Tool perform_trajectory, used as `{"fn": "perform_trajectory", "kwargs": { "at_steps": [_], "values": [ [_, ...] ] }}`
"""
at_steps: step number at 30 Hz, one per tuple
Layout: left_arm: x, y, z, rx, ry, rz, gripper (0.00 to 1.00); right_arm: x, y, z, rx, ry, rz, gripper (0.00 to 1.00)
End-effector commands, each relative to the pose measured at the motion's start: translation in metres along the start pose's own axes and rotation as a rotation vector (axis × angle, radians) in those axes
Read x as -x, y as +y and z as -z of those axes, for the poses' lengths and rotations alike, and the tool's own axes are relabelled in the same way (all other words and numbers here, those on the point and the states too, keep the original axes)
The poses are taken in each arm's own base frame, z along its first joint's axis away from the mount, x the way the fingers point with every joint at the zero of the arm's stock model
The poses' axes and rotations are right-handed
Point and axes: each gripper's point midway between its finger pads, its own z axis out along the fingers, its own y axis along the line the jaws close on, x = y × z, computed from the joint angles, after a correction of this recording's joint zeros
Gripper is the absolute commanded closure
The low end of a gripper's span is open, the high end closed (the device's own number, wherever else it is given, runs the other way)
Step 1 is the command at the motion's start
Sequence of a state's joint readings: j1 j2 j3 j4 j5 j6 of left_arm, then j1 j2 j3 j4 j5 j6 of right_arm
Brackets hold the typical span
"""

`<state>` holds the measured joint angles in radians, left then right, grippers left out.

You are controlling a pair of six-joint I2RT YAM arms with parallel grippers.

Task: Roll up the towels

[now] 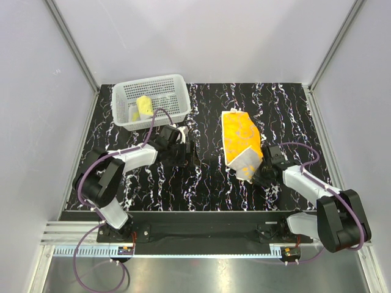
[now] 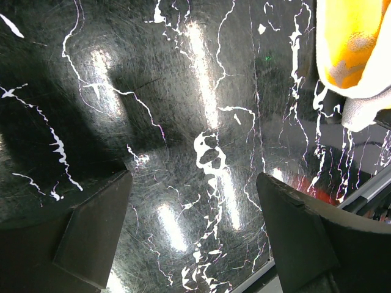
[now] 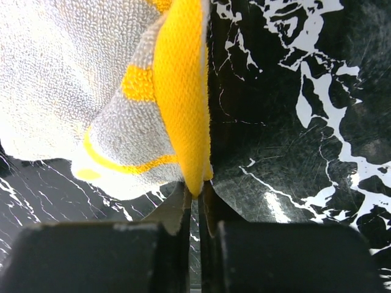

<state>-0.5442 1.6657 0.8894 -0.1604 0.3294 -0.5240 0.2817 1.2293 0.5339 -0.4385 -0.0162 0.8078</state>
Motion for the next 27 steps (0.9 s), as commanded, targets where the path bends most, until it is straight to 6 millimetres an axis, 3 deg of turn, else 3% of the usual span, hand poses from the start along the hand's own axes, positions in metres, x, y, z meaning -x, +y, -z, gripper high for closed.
{"fn": "perform_trajectory", "kwargs": {
  "at_steps": [1,5,8,9,11,12,17,18,20,21,23,24,27],
  "values": [
    [-0.003,0.0,-0.004,-0.007,0.002,-0.022,0.11,0.012,0.006,0.009,0.008,-0.053,0.021,1.0],
    [-0.002,-0.002,-0.001,-0.01,-0.006,-0.022,0.11,0.024,0.026,0.042,0.063,-0.082,0.04,1.0],
    [0.0,-0.008,0.005,-0.029,-0.019,-0.018,0.11,0.044,0.054,0.084,0.139,-0.132,0.055,1.0],
    [0.0,-0.01,0.008,-0.037,-0.022,-0.012,0.11,0.052,0.073,0.107,0.196,-0.138,0.064,1.0],
    [0.004,-0.019,0.017,-0.058,-0.047,-0.018,0.11,0.061,0.089,0.129,0.239,-0.154,0.08,1.0],
    [0.003,-0.022,0.021,-0.064,-0.051,-0.012,0.11,0.073,0.105,0.15,0.276,-0.179,0.086,1.0],
    [0.005,-0.04,0.044,-0.116,-0.104,-0.012,0.11,0.105,0.161,0.209,0.415,-0.228,0.11,1.0],
    [0.002,-0.041,0.046,-0.121,-0.107,-0.001,0.11,0.115,0.181,0.231,0.469,-0.242,0.119,1.0],
    [0.0,-0.049,0.054,-0.149,-0.124,-0.006,0.11,0.129,0.203,0.254,0.528,-0.265,0.116,1.0],
    [-0.003,-0.05,0.055,-0.154,-0.126,0.004,0.11,0.142,0.227,0.281,0.59,-0.29,0.125,1.0],
    [-0.003,-0.06,0.062,-0.18,-0.149,-0.009,0.11,0.155,0.25,0.311,0.657,-0.319,0.138,1.0],
    [-0.004,-0.062,0.063,-0.185,-0.156,-0.004,0.11,0.168,0.269,0.342,0.716,-0.364,0.15,1.0],
    [-0.005,-0.072,0.069,-0.214,-0.179,-0.023,0.11,0.182,0.29,0.389,0.798,-0.442,0.175,1.0]
  ]
}}
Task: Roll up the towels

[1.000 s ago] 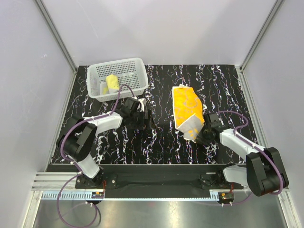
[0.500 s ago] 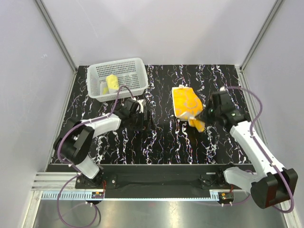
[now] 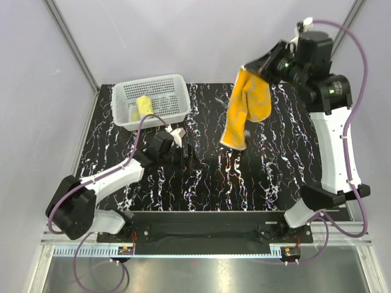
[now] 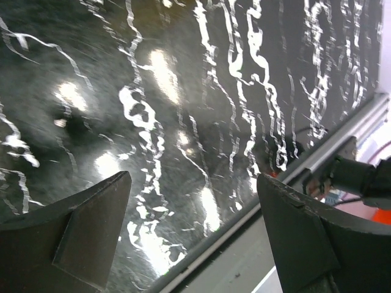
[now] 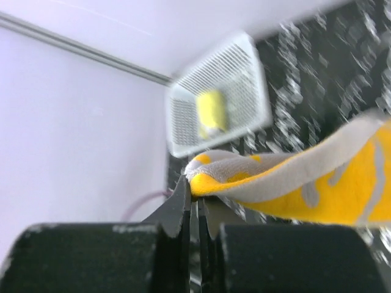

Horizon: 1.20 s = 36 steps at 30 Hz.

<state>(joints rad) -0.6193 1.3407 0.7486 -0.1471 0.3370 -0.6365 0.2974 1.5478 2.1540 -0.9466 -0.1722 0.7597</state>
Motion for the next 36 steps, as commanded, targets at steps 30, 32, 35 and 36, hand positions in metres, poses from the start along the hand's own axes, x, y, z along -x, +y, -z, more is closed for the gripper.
{"fn": "perform_trajectory", "kwargs": {
  "at_steps": [30,32,35,36],
  "values": [
    [0.121,0.013,-0.087,0.111,-0.118,0.065,0.01,-0.191,-0.19,0.091,-0.338,0.263,-0.05,1.0],
    [0.122,0.021,-0.104,0.138,-0.098,0.084,0.01,-0.19,-0.193,0.094,-0.348,0.254,-0.041,1.0],
    [0.135,0.021,-0.12,0.137,-0.12,0.117,0.01,-0.194,-0.203,0.101,-0.377,0.24,-0.039,1.0],
    [0.14,0.018,-0.126,0.133,-0.124,0.135,0.01,-0.196,-0.204,0.104,-0.373,0.234,-0.041,1.0]
  ]
}}
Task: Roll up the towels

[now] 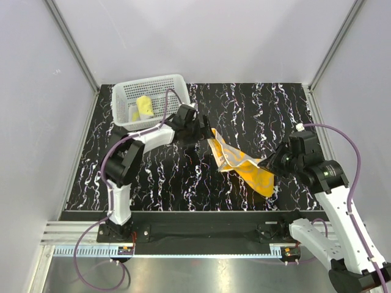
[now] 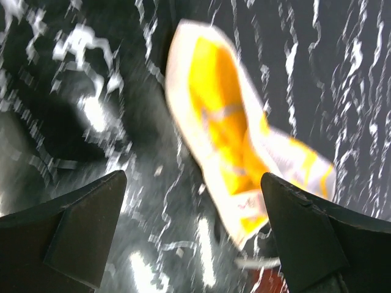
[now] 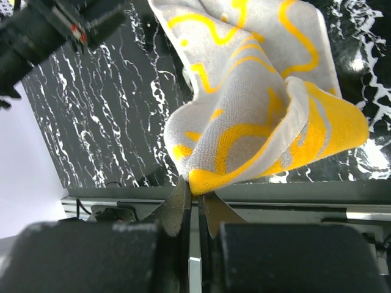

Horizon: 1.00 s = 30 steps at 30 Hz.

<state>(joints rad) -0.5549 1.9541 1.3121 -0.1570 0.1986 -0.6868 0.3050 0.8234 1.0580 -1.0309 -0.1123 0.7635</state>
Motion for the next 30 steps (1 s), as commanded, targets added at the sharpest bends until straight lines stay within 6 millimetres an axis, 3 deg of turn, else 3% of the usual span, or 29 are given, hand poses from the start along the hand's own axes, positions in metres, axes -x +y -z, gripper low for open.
{"fn": "perform_trajectory", "kwargs": {
  "at_steps": [1,5,9,12,14,17,25,30],
  "values": [
    [0.021,-0.021,-0.015,-0.043,-0.044,0.035,0.01,-0.004,-0.011,0.005,-0.011,-0.034,0.006,1.0],
    [0.03,-0.026,-0.037,0.015,-0.061,0.04,0.01,-0.022,-0.021,-0.005,-0.01,0.021,-0.019,1.0],
    [0.035,-0.031,-0.055,0.065,-0.055,0.075,0.01,-0.023,-0.02,-0.005,0.006,0.016,-0.021,1.0],
    [0.043,-0.036,-0.057,0.062,-0.092,0.078,0.01,-0.024,-0.021,-0.005,0.004,0.021,-0.014,1.0],
    [0.042,-0.029,-0.058,0.108,-0.079,0.073,0.01,-0.024,-0.022,-0.005,0.001,0.02,-0.009,1.0],
    [0.056,-0.028,-0.06,0.176,-0.1,0.045,0.02,-0.028,-0.024,-0.005,0.001,0.029,-0.007,1.0],
    [0.052,-0.02,-0.073,0.286,-0.077,-0.099,0.31,-0.039,-0.033,-0.006,0.002,0.048,-0.012,1.0],
    [0.044,-0.025,-0.079,0.313,-0.06,-0.178,0.31,-0.042,-0.036,-0.009,-0.004,0.055,-0.012,1.0]
  ]
}}
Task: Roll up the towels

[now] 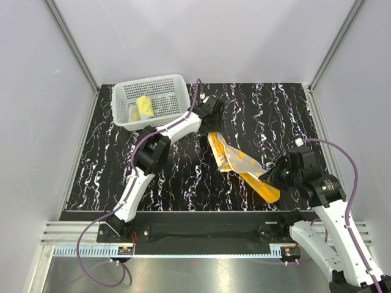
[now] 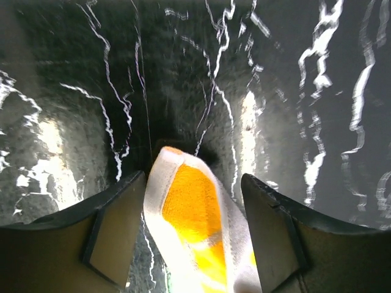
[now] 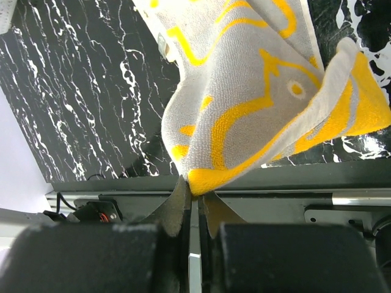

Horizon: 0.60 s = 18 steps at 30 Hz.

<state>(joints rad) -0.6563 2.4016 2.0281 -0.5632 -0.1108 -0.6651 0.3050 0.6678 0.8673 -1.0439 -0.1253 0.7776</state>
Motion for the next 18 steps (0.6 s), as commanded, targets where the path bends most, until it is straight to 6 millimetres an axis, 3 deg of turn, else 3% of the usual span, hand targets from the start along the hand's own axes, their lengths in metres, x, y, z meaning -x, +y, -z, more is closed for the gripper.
{"fn": "perform_trajectory", "kwargs": {
  "at_steps": [1,4,6,9,12,16,18],
  "values": [
    [0.004,-0.006,0.003,0.038,-0.027,-0.091,0.31,-0.003,0.003,-0.001,0.024,0.012,0.006,1.0],
    [0.004,-0.008,0.001,0.052,-0.027,-0.113,0.41,-0.004,0.003,-0.002,0.025,0.014,0.005,1.0],
    [0.003,-0.007,0.0,0.056,-0.026,-0.118,0.58,-0.004,0.002,-0.002,0.022,0.012,0.006,1.0],
    [0.005,-0.005,0.002,0.068,-0.035,-0.122,0.71,-0.003,0.001,-0.001,0.021,0.007,0.007,1.0],
    [0.009,-0.002,0.007,0.081,-0.044,-0.133,0.98,-0.005,0.0,-0.002,0.019,0.012,0.007,1.0],
    [0.018,0.002,0.025,0.101,-0.063,-0.157,1.0,0.001,0.006,-0.003,0.033,-0.002,0.007,1.0],
    [0.035,0.001,0.05,0.092,-0.1,-0.158,1.0,0.008,0.01,-0.005,0.017,-0.013,0.012,1.0]
  ]
}}
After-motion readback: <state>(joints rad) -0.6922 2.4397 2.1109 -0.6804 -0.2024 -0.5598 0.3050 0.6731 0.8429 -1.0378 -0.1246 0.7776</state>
